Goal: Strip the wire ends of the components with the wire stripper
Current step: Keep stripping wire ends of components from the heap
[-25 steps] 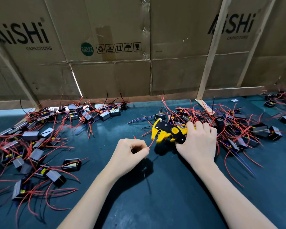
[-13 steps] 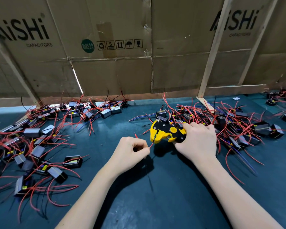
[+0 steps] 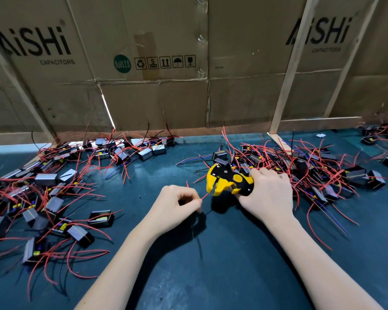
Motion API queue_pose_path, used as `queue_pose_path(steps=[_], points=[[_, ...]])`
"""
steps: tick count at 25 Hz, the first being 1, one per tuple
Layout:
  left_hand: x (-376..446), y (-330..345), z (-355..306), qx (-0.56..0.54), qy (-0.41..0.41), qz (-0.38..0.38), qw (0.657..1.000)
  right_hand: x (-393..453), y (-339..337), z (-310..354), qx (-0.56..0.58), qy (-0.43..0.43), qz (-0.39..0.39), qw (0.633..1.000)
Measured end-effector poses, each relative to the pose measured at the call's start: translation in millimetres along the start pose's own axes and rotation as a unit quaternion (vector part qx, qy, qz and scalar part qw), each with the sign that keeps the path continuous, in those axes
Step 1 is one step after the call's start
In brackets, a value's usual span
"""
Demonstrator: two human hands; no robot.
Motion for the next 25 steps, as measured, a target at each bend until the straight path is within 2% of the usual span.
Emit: queue_pose_path(steps=[6,13,20,25], points=[[3.9,1.3,3.6,-0.091,0.012,-0.029,0.995,0.6,6.8,-13.6,-0.008,0.04,-0.031,0.999],[3.5,4.9,-0.1,-0.105,-0.015,0.001,0.994,1.0,5.8,-7.5,-0.031,0.043,-0.053,0.997],[6.8,13.8,0.1,-0.084,-0.076,-0.04,0.993,-0.4,1.7,-0.7,-0.022,0.023,-0.056,0.998],[6.9,14.6,-0.7,-0.076,-0.069,-0.029,0.994,0.8,0.6,0.9,-0.019,0.023,-0.027,0.999]])
Point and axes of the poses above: each hand's wrist, its own x-axis towards the middle knuckle, its own y-axis out of the palm, z = x × y, the point moved 3 cm from there along x, towards the middle knuckle, and after that the axes turned 1 degree about z, right-handed, at the moved point
